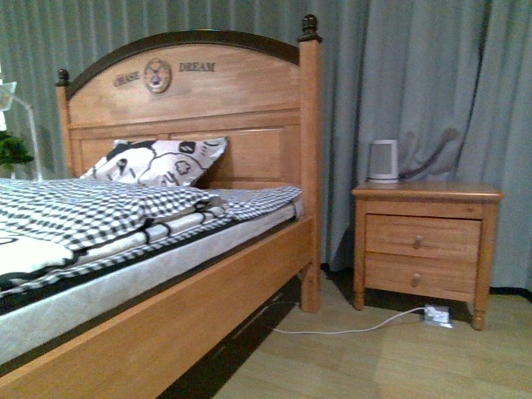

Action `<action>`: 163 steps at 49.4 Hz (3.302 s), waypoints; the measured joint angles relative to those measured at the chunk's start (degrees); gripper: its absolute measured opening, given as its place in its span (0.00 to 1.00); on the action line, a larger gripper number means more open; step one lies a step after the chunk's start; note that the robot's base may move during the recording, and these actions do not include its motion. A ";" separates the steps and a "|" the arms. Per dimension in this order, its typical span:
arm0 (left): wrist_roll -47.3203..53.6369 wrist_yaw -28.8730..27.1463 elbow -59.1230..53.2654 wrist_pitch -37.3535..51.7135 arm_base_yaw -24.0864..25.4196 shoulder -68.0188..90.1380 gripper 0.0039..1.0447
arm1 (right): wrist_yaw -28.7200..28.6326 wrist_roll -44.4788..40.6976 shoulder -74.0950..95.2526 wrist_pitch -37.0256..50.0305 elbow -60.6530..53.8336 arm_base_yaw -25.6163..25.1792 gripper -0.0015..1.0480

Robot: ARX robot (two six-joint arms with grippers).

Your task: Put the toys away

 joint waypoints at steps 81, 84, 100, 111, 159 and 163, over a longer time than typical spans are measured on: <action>0.02 0.26 0.00 0.00 -0.11 0.02 0.94 | 0.87 0.00 -0.04 0.00 0.00 -0.15 0.07; 0.02 0.24 0.00 0.00 -0.11 0.02 0.94 | 0.90 0.00 -0.04 0.00 0.00 -0.15 0.07; 0.02 0.26 0.00 0.00 -0.11 0.02 0.94 | 0.87 0.00 -0.04 0.00 0.00 -0.15 0.07; 0.02 0.26 0.00 0.00 -0.11 0.00 0.94 | 0.90 0.00 -0.04 0.00 0.00 -0.15 0.07; 0.02 0.26 0.00 0.00 0.04 0.07 0.94 | 0.92 0.07 -0.02 -0.02 0.00 -0.13 0.07; 0.02 0.20 0.00 0.00 0.04 0.04 0.94 | 0.85 0.07 -0.02 -0.02 0.00 -0.13 0.07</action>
